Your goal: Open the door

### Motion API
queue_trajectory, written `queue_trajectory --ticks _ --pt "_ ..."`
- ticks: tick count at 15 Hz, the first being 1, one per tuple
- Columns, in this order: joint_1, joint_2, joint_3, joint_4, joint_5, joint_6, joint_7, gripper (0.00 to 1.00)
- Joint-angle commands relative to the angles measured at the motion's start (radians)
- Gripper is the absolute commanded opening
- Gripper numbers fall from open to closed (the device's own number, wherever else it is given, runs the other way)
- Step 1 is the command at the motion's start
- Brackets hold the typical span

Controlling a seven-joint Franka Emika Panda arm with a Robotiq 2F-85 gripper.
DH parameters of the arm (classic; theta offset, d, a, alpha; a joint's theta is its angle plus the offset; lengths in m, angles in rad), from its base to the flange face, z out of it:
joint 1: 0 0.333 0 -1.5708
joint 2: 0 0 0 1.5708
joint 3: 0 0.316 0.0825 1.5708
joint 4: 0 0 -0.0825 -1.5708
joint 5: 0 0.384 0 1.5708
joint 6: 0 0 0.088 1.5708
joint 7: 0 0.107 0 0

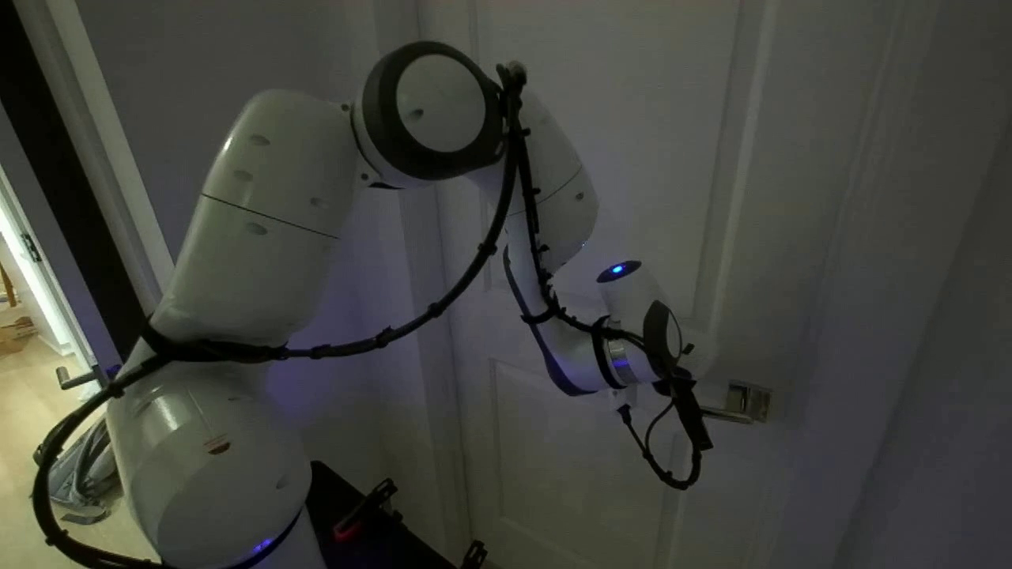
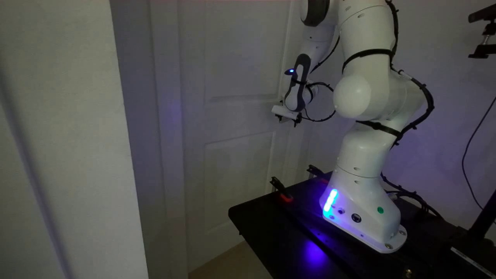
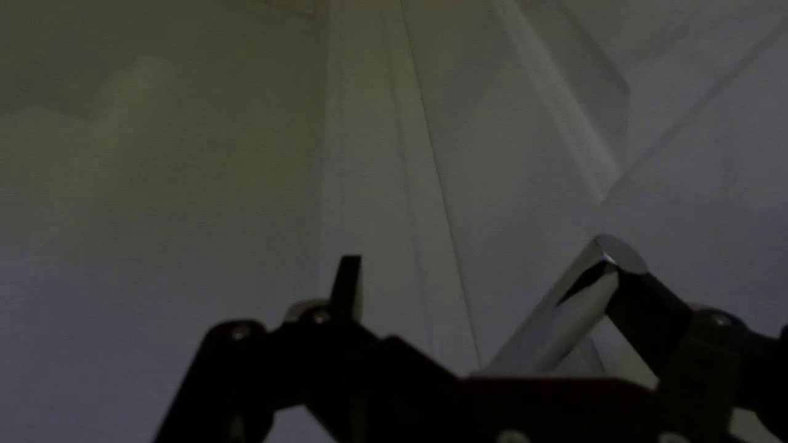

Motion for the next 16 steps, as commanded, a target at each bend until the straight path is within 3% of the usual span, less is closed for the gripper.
queue_trajectory --ticks 1,3,12,14,16 --pt "-0.007 0.02 0.004 -0.004 -0.004 0.017 -0.005 0.74" --pt "0.001 0.023 -0.006 0.0 -0.008 0.02 -0.002 0.69" --pt "0.074 0.05 -0.068 0.033 -0.009 0.035 0.037 0.02" --pt "0.084 0.057 -0.085 0.035 -0.008 0.033 0.044 0.06" --pt "0.087 0.075 -0.091 0.04 -0.005 0.023 0.042 0.0"
